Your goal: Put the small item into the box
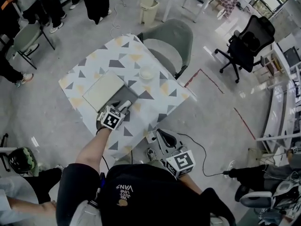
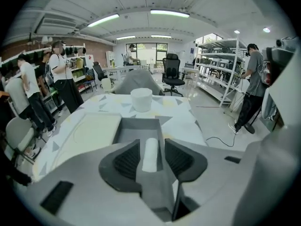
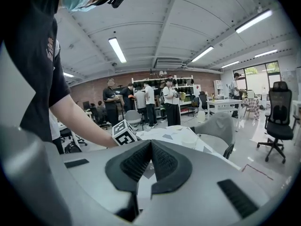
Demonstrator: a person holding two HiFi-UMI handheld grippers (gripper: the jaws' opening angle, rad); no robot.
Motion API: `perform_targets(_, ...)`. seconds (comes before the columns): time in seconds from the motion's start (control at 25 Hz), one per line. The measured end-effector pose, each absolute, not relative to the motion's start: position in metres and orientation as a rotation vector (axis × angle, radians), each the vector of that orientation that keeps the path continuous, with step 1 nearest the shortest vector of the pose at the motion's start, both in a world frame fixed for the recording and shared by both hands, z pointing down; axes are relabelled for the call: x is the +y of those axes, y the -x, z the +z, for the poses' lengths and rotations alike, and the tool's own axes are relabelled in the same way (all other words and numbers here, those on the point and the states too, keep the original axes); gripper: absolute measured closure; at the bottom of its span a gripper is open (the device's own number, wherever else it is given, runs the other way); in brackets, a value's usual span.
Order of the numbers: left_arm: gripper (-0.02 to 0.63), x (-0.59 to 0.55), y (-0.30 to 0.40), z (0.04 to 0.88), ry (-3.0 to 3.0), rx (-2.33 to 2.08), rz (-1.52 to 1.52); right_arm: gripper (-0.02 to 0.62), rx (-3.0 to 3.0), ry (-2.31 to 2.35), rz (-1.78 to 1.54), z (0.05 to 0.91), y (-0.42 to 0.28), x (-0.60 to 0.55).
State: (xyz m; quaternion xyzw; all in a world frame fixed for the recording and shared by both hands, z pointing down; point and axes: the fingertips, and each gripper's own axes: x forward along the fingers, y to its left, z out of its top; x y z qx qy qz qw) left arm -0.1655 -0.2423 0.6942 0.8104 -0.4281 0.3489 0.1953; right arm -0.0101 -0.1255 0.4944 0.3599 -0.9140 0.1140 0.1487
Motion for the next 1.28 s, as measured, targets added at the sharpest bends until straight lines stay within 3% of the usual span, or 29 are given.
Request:
perform_targets(0.04,0.444,-0.239,0.165,0.687,-2.274,-1.226,0.954,0.595,-2.638,-1.016,0.321,0.493,0.01,-0.126)
perform_targets(0.12,0.545,-0.231,0.165,0.668,-2.283,-1.286,0.906,0.594,-2.657,-0.977,0.311,0.49,0.009,-0.127)
perform_targets(0.24,0.588,-0.219,0.165,0.642,-2.3,-1.376,0.835,0.595,-2.691,-0.911,0.302,0.487,0.009,-0.127)
perform_targets(1.28,0.6,-0.079,0.11,0.492,-2.231,-1.922,0.4,0.595,-2.879,-0.435,0.206,0.48,0.0,-0.118)
